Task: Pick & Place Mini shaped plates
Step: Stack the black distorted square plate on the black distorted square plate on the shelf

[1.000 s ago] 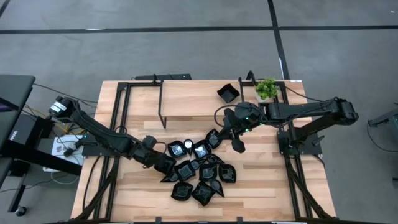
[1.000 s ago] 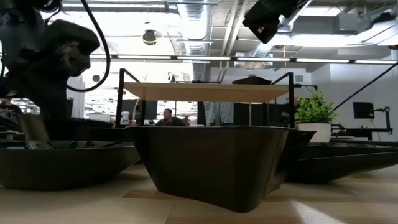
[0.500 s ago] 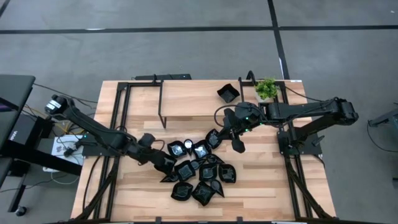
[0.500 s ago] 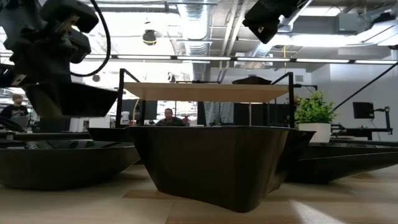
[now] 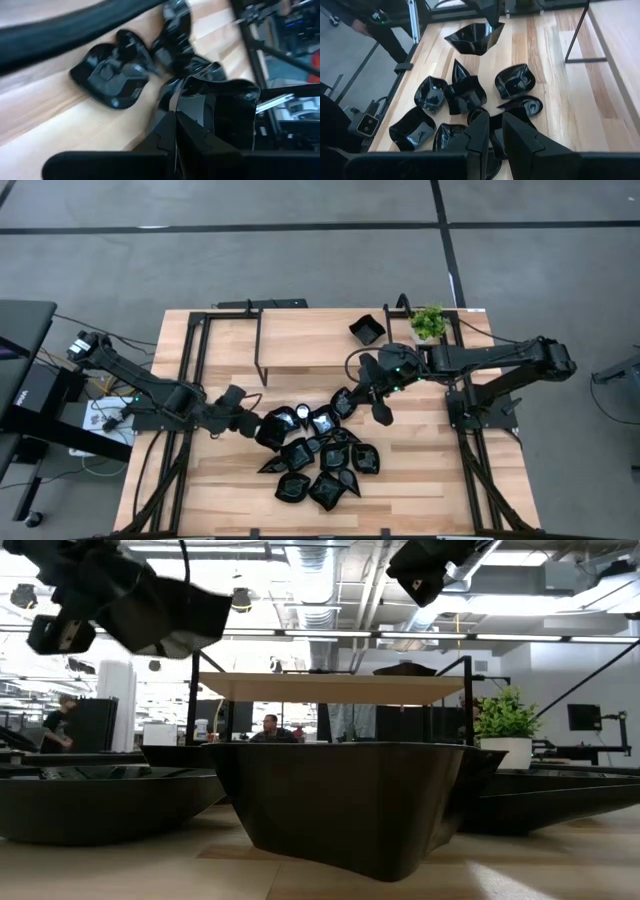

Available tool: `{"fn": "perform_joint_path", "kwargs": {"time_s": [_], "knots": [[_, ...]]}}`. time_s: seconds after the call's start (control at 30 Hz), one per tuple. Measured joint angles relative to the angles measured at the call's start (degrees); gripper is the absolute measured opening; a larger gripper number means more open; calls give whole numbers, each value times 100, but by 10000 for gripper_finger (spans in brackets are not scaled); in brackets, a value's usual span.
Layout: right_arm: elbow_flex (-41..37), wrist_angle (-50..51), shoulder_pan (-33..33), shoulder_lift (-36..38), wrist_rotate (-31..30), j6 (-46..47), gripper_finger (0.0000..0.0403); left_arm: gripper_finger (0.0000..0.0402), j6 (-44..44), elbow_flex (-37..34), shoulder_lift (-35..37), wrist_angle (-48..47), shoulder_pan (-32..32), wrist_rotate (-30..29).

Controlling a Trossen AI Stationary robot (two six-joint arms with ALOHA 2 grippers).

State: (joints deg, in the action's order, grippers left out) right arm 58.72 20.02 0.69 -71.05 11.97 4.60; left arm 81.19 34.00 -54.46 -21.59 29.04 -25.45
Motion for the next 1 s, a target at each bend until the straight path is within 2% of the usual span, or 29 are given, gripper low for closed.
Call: {"fn": "perform_joint_path", "kwargs": {"time_s": [0.2,0.47,0.6,0.77,1.0], "knots": [[0,-291,0,0,0,0,50,7,-481,0,95,344,-333,14],[4,-796,7,0,0,1,50,6,-1353,25,81,1048,-1134,686],[32,-933,7,0,0,0,50,6,-1852,263,81,1086,-1475,898],[328,-919,9,-2,-11,0,50,6,-2480,649,75,1104,-1855,1134],[1034,-474,11,-40,-442,0,50,6,-3060,979,68,1091,-2263,1353]]}}
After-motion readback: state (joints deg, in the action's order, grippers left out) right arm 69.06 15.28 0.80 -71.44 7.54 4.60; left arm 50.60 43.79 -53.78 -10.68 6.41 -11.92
